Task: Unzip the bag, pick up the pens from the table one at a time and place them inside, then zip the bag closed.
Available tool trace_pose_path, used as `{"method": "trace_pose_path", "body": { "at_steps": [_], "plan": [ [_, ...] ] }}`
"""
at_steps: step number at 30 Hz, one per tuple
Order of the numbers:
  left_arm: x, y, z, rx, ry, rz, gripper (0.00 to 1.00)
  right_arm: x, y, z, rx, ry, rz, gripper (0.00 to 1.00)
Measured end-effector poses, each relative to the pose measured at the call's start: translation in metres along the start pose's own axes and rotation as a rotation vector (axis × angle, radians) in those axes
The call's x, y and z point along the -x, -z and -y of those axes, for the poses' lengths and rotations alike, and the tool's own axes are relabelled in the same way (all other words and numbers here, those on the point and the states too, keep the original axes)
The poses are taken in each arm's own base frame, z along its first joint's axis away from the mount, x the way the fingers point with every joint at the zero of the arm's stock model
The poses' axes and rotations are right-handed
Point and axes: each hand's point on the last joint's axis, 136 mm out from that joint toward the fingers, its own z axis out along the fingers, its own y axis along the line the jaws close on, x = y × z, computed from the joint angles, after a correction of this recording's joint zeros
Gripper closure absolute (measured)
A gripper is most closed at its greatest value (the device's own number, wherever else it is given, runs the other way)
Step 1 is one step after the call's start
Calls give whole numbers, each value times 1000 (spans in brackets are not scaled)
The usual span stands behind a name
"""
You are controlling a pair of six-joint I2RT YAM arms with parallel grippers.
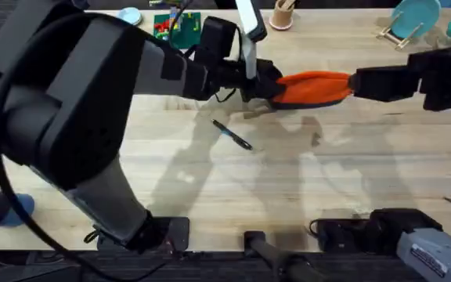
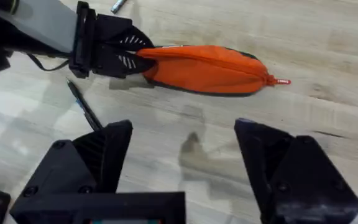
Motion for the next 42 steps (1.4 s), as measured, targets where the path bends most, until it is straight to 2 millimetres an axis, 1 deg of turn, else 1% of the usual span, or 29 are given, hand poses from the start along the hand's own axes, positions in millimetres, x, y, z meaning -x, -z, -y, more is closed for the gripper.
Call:
{"method": "trace_pose_path", "body": {
  "at_steps": [7,11,18,21,24,28,30,34,38,40,41,42],
  "plan": [
    [0,0,0,0,0,0,956,-3,1,0,1,8,-12,5],
    [0,0,0,0,0,0,956,-5,7,-2,1,8,-29,5],
    [0,0,0,0,1,0,956,13,29,0,-15,36,-56,5],
    [0,0,0,0,1,0,957,18,41,9,-58,7,-90,5],
    [0,0,0,0,0,0,957,22,49,27,-120,-77,-141,5],
    [0,0,0,0,0,0,957,31,47,54,-192,-226,-161,5],
    [0,0,0,0,0,0,957,33,45,63,-208,-279,-165,5],
    [0,0,0,0,0,0,957,33,43,69,-216,-331,-168,5],
    [0,0,0,0,1,0,957,38,44,70,-220,-332,-147,5],
    [0,0,0,0,0,0,957,40,43,70,-211,-285,-143,6],
    [0,0,0,0,0,0,957,41,43,67,-185,-182,-150,6],
    [0,0,0,0,0,0,957,41,43,67,-178,-150,-151,5]
  ]
}}
